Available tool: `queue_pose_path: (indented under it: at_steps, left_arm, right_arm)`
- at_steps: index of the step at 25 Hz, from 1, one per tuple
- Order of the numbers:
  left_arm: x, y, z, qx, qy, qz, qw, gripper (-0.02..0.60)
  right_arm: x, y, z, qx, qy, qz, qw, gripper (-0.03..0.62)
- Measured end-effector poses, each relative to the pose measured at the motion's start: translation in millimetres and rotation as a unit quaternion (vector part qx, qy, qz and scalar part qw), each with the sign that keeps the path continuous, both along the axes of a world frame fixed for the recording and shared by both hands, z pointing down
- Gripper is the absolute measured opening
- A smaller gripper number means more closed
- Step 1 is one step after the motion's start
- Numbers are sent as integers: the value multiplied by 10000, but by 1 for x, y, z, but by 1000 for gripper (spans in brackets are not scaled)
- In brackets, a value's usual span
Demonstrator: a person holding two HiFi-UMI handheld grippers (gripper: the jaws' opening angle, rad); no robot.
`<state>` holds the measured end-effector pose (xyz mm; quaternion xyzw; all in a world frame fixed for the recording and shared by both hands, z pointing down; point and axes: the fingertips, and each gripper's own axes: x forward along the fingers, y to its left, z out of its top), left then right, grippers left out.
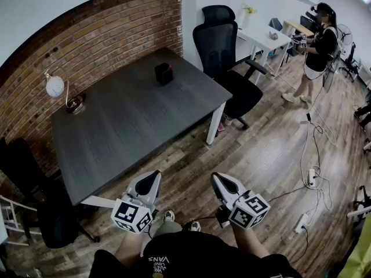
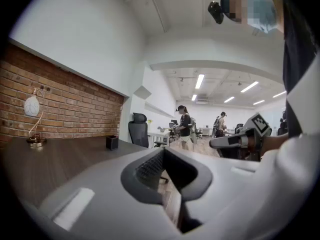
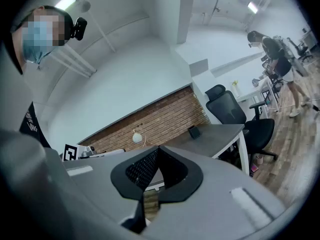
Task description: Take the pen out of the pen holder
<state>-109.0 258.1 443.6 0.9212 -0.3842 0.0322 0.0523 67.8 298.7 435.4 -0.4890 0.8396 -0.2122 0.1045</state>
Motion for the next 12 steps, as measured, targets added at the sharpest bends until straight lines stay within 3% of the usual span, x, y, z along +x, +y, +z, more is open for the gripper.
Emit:
queue_pose_path:
  at_steps: [12]
  left_arm:
    - [-10, 0, 11, -52, 93, -148, 9998, 52]
  right_arm:
    - [-6, -9, 10, 27, -75, 14, 10000, 2]
